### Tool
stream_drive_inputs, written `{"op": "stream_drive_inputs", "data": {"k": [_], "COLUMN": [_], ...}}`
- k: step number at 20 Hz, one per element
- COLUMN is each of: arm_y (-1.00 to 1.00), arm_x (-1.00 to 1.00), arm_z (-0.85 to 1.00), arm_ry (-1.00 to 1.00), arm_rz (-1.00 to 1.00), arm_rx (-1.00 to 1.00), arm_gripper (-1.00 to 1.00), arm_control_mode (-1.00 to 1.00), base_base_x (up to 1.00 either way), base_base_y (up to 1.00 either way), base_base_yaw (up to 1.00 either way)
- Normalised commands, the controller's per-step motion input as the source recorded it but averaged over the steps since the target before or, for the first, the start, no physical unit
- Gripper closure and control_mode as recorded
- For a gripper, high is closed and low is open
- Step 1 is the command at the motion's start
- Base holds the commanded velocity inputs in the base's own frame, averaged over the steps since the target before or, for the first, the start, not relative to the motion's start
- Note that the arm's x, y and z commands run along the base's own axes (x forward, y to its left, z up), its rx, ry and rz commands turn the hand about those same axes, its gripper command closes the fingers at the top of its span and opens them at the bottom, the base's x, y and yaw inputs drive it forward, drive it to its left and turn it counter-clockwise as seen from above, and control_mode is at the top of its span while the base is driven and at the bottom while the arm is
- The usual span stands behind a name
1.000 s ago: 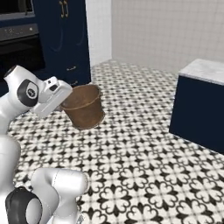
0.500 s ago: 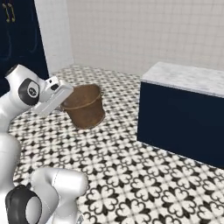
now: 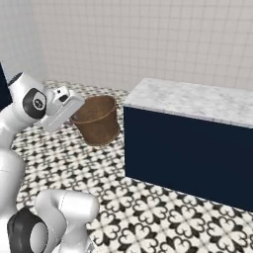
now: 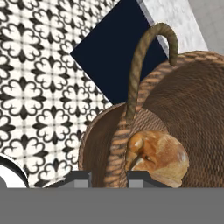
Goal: Open the cabinet, pick up the bread from the cabinet and place it in the basket. Then move the basket to the dining counter.
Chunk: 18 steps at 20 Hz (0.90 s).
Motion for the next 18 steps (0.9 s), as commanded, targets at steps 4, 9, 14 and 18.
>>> {"op": "stream_drive_inputs", "data": {"k": [4,9,14,18], "arm_y": [0.00,0.00,0.00,0.00], "arm_x": [0.00,0.00,0.00,0.00], "arm_z": [0.00,0.00,0.00,0.00], "arm_ry": [0.00,0.00,0.00,0.00], "arm_rz": [0.00,0.00,0.00,0.00], "arm_rx": [0.00,0.00,0.00,0.00], "arm_gripper": [1.00,1.00,1.00,1.00], "arm_control_mode": [1.00,1.00,1.00,1.00], "base_base_x": [1.00,1.00,1.00,0.95], "base_base_y": [-0.33,-0.42,-0.49,-0.48], "base_base_yaw": [-0.20,-0.19,-0.18,-0.20]}}
